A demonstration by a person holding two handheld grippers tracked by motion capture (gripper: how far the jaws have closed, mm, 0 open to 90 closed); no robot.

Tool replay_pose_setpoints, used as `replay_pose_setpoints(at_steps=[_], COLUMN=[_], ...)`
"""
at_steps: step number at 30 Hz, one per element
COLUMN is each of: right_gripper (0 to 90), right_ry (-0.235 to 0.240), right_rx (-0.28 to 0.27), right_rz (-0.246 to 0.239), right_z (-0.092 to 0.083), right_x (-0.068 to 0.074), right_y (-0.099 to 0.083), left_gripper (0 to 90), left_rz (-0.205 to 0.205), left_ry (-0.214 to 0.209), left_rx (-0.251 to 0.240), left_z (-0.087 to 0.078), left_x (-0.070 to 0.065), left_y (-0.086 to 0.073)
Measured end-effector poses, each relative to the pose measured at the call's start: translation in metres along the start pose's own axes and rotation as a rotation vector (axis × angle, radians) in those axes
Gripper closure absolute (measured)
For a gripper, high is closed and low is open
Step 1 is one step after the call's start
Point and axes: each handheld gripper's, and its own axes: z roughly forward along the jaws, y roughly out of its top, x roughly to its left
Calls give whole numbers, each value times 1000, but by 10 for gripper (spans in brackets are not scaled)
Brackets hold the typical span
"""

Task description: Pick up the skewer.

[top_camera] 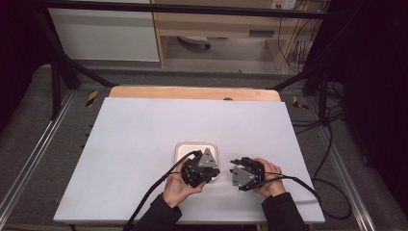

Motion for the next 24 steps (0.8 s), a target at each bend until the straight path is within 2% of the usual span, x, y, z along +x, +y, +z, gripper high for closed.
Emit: replay_pose_setpoints(at_steps=[7,11,19,24], right_gripper=[794,843,873,887], right_ry=[6,9,13,21], right_rx=[0,-3,7,11], right_rz=[-53,-66,-125,-155], right_z=[0,-1,-1,-2], right_x=[-1,0,2,3], right_y=[-1,0,0,1], left_gripper=[888,888,887,880], left_rz=[5,4,3,-14], left_ry=[-9,-14,-15,-13], left_rx=[2,3,11,20], left_z=[0,0,1,1], left_x=[0,0,2,5], left_y=[0,0,-1,0])
